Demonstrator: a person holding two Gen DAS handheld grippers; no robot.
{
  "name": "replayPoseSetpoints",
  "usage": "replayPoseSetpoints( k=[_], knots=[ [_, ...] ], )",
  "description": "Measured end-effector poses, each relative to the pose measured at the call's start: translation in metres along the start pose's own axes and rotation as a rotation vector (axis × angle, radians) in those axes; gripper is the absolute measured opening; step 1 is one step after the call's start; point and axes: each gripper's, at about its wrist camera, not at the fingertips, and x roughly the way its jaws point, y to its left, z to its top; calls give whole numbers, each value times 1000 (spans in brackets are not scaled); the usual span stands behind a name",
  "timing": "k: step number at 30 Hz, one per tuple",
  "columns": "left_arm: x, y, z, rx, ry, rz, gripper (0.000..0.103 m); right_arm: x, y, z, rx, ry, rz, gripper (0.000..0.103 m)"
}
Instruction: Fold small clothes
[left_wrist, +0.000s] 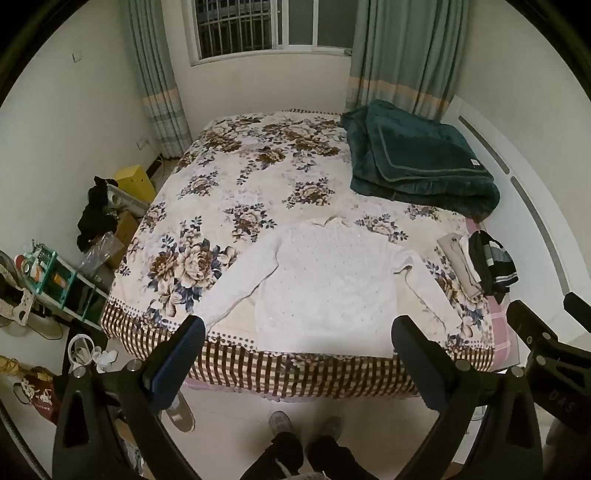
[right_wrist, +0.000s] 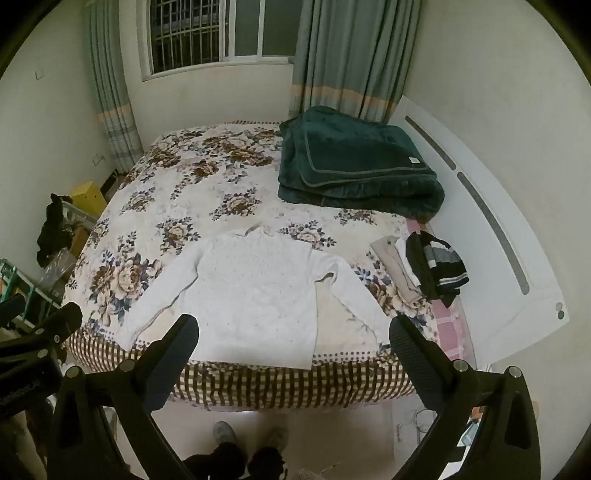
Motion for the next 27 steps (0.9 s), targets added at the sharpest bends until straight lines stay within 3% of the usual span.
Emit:
replayPoseSetpoints(
  k=[27],
  knots=[
    [-6,4,2,-10,-8,-7,103,-12,2,3,2,-9,-2,103]
  ],
)
